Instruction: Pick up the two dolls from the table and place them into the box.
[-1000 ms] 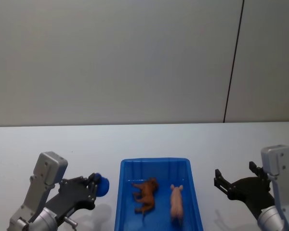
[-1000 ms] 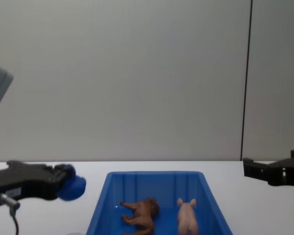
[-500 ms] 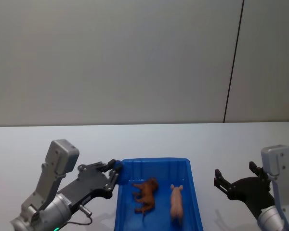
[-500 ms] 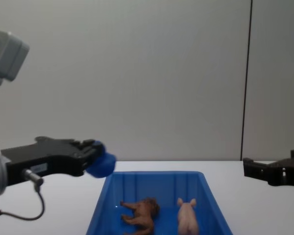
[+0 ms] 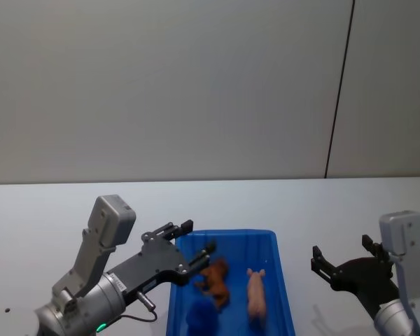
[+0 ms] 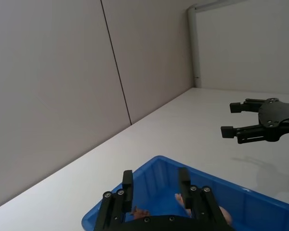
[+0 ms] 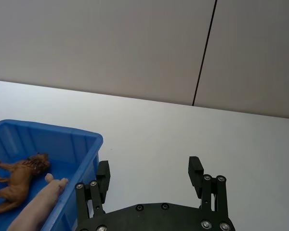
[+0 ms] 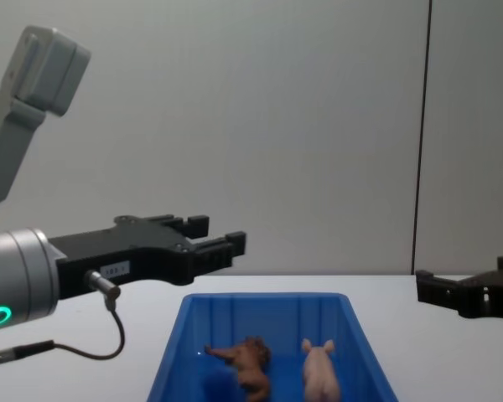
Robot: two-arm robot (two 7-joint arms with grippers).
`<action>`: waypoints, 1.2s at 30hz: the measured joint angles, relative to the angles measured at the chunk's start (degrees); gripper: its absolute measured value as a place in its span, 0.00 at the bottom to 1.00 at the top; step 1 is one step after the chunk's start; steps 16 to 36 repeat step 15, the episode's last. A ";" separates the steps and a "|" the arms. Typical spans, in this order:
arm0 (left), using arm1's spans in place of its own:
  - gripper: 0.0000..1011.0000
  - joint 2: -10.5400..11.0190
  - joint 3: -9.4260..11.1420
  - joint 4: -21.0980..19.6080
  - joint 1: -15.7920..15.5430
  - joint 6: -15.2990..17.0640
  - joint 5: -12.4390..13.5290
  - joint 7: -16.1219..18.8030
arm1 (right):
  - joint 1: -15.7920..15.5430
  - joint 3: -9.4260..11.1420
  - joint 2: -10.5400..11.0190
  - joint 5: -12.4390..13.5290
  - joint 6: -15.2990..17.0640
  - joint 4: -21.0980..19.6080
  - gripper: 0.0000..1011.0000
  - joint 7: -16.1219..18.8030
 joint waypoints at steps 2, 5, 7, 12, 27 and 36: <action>0.61 -0.23 0.12 0.15 -0.25 -0.06 -0.04 -0.55 | 0.00 0.00 0.00 0.00 0.00 0.00 0.99 0.00; 0.70 -0.46 0.23 0.32 -0.52 -0.15 -0.09 -1.15 | 0.00 0.00 0.00 0.00 0.00 0.00 0.99 0.00; 0.76 -0.55 0.30 0.38 -0.64 -0.19 -0.11 -1.40 | 0.00 0.00 0.00 0.00 0.00 0.00 0.99 0.00; 0.90 -0.80 0.43 0.55 -0.93 -0.27 -0.15 -2.00 | 0.00 0.00 0.00 0.00 0.00 0.00 0.99 0.00; 0.98 -0.90 0.49 0.60 -1.05 -0.30 -0.17 -2.27 | 0.00 0.00 0.00 0.00 0.00 0.00 0.99 0.00; 0.98 -0.90 0.49 0.60 -1.05 -0.30 -0.17 -2.27 | 0.00 0.00 0.00 0.00 0.00 0.00 0.99 0.00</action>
